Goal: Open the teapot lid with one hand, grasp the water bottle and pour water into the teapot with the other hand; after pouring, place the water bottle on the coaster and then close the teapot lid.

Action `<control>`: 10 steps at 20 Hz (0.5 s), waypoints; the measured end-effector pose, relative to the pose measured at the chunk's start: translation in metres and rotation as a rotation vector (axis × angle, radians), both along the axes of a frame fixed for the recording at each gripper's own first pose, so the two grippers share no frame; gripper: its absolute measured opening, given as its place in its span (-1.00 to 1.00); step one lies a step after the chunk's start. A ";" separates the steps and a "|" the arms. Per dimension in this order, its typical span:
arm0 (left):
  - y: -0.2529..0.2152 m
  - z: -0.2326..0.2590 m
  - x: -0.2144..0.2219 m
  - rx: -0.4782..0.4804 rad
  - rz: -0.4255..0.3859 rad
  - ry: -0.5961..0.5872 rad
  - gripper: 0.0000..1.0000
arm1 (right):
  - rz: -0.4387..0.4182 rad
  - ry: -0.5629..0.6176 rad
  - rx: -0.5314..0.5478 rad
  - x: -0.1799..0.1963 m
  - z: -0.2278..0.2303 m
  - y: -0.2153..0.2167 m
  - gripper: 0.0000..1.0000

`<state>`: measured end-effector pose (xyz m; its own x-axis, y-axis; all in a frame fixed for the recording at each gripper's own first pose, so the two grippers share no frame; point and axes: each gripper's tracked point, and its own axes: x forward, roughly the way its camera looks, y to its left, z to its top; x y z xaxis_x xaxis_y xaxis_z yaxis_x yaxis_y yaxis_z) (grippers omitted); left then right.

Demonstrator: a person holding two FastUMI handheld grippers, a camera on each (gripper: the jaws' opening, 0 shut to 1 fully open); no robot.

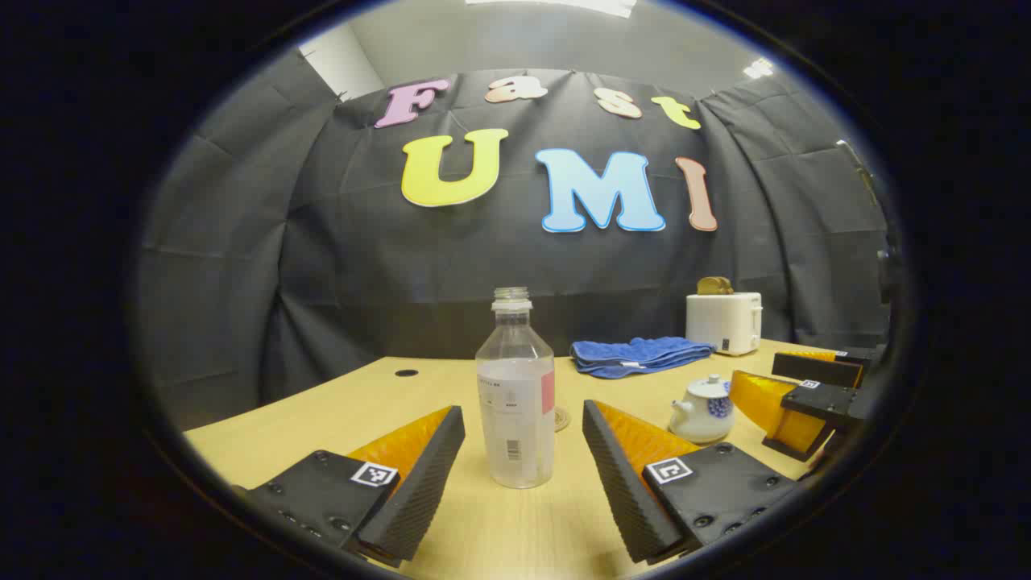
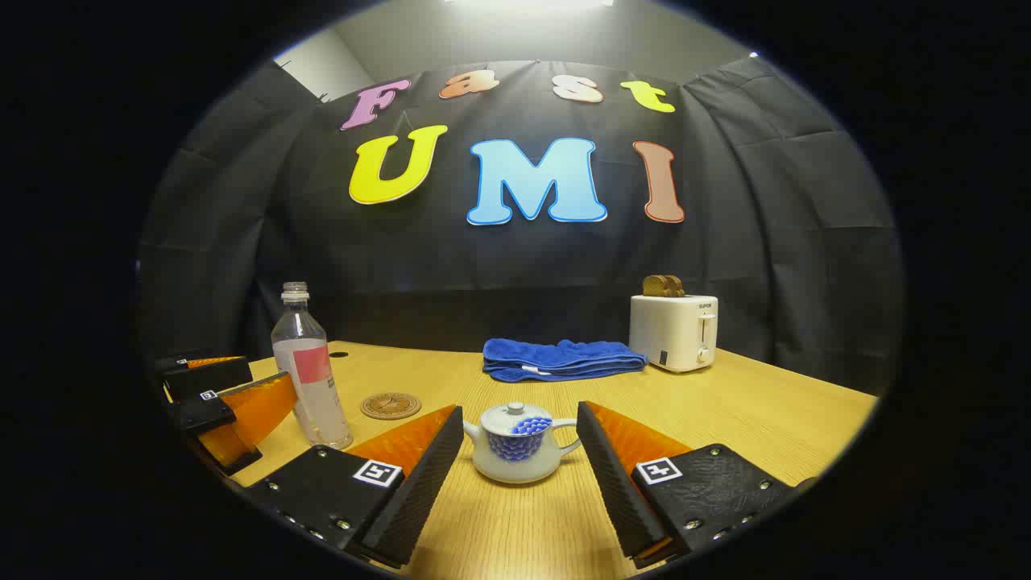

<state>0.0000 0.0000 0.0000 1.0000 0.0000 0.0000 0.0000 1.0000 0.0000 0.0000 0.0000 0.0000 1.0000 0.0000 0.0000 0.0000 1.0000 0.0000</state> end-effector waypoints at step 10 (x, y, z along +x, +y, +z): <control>0.004 0.001 0.001 0.001 0.020 -0.007 1.00 | 0.068 0.012 -0.011 0.002 -0.001 0.022 0.81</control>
